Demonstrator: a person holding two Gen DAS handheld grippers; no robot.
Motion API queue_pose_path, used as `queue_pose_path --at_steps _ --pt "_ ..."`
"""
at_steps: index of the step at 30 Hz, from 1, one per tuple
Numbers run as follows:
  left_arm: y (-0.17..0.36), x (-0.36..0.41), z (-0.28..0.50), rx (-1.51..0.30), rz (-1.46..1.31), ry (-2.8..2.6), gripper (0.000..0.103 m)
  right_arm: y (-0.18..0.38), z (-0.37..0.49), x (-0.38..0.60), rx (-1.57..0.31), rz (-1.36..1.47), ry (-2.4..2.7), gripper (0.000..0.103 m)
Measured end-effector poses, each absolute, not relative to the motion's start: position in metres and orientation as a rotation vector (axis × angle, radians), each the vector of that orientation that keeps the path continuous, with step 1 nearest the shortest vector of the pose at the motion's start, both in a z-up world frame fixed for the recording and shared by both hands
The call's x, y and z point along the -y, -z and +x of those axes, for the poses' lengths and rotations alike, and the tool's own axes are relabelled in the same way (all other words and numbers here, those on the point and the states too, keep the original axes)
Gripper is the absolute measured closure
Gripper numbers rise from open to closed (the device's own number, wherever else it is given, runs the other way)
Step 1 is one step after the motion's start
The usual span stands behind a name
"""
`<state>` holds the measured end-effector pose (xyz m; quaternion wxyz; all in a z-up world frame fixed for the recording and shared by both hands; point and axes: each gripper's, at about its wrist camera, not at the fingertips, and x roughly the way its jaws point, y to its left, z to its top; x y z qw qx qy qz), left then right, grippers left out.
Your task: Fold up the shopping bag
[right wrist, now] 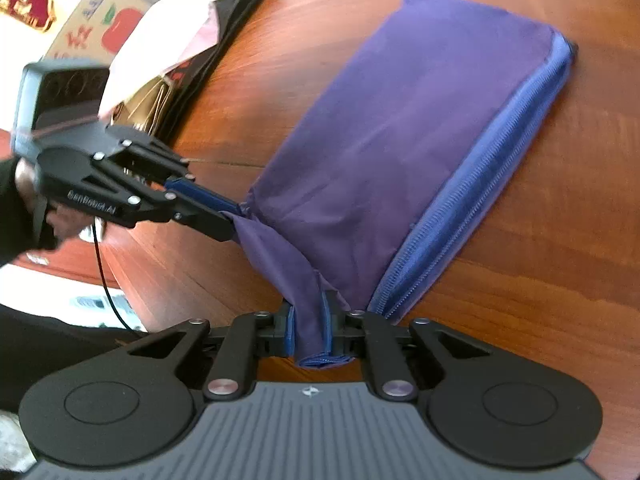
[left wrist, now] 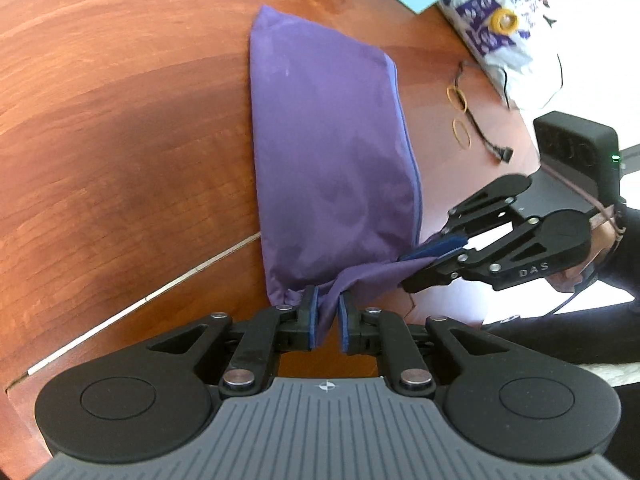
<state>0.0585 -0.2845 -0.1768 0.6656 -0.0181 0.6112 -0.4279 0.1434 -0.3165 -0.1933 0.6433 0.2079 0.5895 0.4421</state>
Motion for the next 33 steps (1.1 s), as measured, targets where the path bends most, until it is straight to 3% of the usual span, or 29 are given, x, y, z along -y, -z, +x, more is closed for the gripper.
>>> queue_pose_path --at_steps 11,21,33 --pt "0.133 0.282 0.02 -1.109 0.195 0.883 0.092 0.223 0.161 0.324 -1.48 0.714 -0.968 0.093" --pt "0.14 0.313 0.001 -1.089 0.323 0.869 0.094 0.232 0.167 0.317 -1.517 0.785 -0.942 0.093" --pt "0.15 0.328 0.011 -1.088 0.257 0.769 0.094 0.238 0.172 0.316 -1.595 0.887 -0.85 0.094"
